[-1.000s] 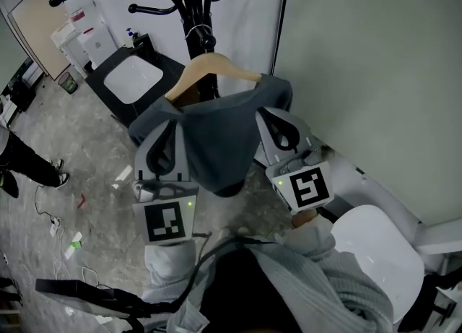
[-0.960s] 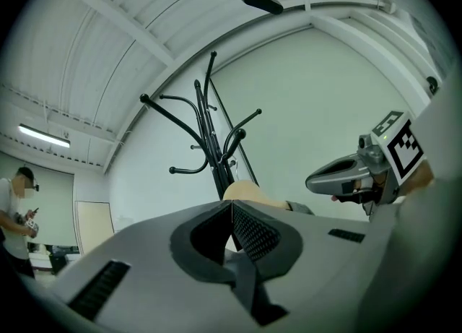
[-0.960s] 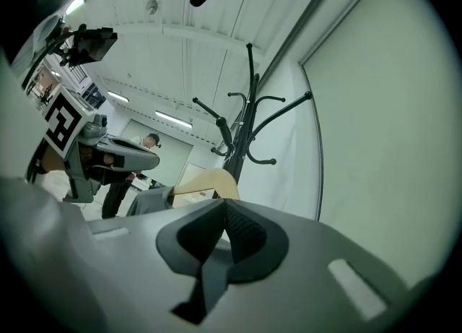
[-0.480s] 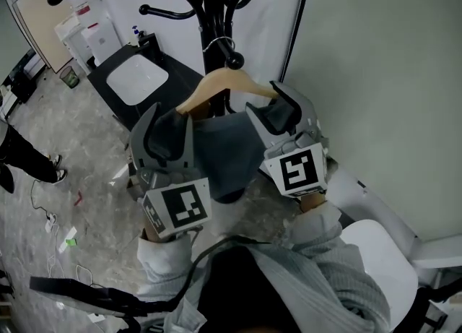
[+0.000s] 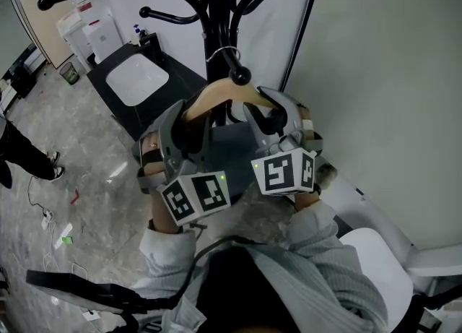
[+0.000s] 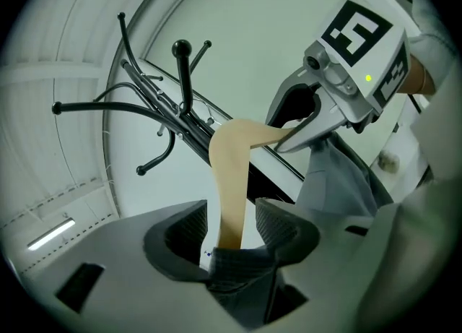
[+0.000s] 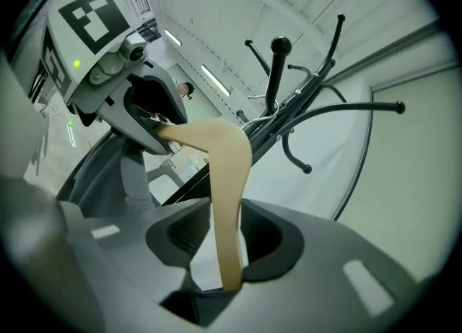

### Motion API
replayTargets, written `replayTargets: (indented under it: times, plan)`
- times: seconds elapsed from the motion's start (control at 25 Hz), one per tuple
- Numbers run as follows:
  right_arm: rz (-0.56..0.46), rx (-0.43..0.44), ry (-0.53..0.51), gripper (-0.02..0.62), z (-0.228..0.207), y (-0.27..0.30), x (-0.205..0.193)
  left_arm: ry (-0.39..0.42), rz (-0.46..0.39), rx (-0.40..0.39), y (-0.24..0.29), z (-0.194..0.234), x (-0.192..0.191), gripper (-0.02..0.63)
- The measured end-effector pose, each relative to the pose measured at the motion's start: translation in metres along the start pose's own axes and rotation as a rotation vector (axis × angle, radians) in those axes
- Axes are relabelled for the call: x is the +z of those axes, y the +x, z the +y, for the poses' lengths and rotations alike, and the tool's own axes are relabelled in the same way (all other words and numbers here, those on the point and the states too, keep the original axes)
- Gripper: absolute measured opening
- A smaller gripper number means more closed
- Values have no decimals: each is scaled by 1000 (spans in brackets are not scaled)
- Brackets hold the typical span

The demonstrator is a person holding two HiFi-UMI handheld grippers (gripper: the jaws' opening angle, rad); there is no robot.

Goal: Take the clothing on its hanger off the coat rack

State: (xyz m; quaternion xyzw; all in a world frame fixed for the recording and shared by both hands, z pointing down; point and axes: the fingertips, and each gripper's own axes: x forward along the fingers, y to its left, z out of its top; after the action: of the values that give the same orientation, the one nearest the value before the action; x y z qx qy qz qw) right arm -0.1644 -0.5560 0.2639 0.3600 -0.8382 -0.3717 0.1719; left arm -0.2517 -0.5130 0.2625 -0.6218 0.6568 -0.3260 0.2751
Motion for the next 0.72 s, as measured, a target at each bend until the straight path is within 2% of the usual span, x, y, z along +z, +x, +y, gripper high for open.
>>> replayTargets:
  times: [0.04,0.08,0.12,0.2,0.36,0.72]
  plan:
    - [-6,-13,-5,117,-1,0,0,3,-5,6,1,0,0,210]
    - [-12,-21,-4,115,-2,0,0,-1,-6,10,2,0,0,195]
    - [-17,-23,1,115,-2,0,-1,-14,-1,9,2,0,0,142]
    - [-23,-24,7,114,-1,-1,0,-35,19,-7,1,0,-1,118]
    - [-24,-36,9,112,-2,-2,1,-15,27,3,-1,0,1,109]
    - [-77,-106,-5,110,-32,-30,29,-27,-63,58,-25,22,39,110]
